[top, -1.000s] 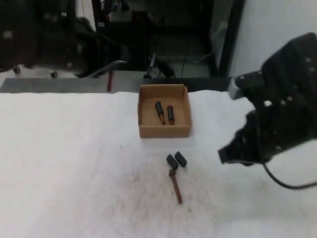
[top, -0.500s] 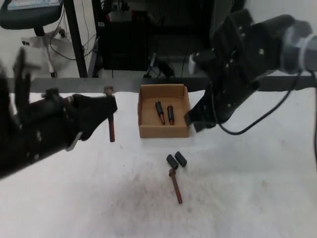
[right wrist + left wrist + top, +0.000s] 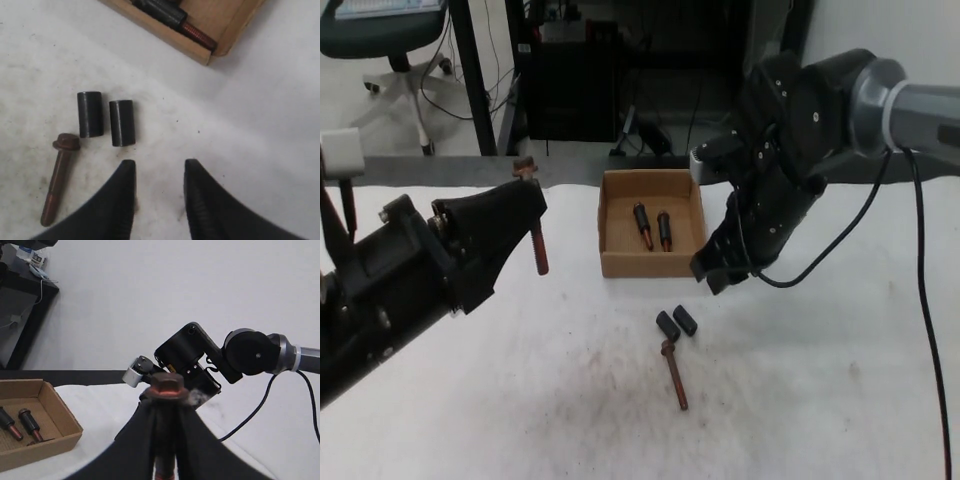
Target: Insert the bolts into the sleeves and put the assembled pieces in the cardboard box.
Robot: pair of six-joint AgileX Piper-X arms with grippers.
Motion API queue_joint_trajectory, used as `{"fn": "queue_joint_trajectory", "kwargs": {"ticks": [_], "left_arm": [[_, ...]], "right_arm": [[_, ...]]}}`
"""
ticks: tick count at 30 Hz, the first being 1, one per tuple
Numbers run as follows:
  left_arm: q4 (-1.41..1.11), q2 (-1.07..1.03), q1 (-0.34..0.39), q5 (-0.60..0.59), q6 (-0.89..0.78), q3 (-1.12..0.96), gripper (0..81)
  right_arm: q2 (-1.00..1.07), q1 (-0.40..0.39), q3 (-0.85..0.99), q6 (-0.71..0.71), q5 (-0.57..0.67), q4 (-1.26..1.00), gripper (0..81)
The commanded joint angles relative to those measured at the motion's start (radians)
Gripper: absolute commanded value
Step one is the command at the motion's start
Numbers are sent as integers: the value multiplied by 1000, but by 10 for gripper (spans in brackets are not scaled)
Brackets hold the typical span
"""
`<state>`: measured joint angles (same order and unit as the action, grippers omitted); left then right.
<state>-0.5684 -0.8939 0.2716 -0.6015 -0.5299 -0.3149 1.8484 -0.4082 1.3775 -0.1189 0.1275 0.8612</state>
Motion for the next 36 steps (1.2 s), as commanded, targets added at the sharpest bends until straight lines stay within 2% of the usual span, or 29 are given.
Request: {"fn": "queue_joint_trajectory", "kwargs": {"ticks": [1, 7, 14, 21, 28, 36], "left_arm": [[-23, 10, -1, 10, 14, -1, 4], [-23, 10, -1, 18, 14, -1, 4], [-21, 10, -1, 18, 109, -1, 4], [-20, 10, -1, 18, 119, -1, 4], [-20, 10, -1, 18, 146, -1, 4], [-20, 10, -1, 18, 148, -1, 4]], "right_arm": [[29, -9, 12, -16, 8, -65, 311], [71, -32, 12, -16, 22, -107, 311], [111, -69, 15, -128, 20, -169, 311], [162, -70, 15, -128, 8, -139, 311], [167, -70, 15, -210, -50, -139, 311], [172, -70, 15, -218, -51, -151, 311]]}}
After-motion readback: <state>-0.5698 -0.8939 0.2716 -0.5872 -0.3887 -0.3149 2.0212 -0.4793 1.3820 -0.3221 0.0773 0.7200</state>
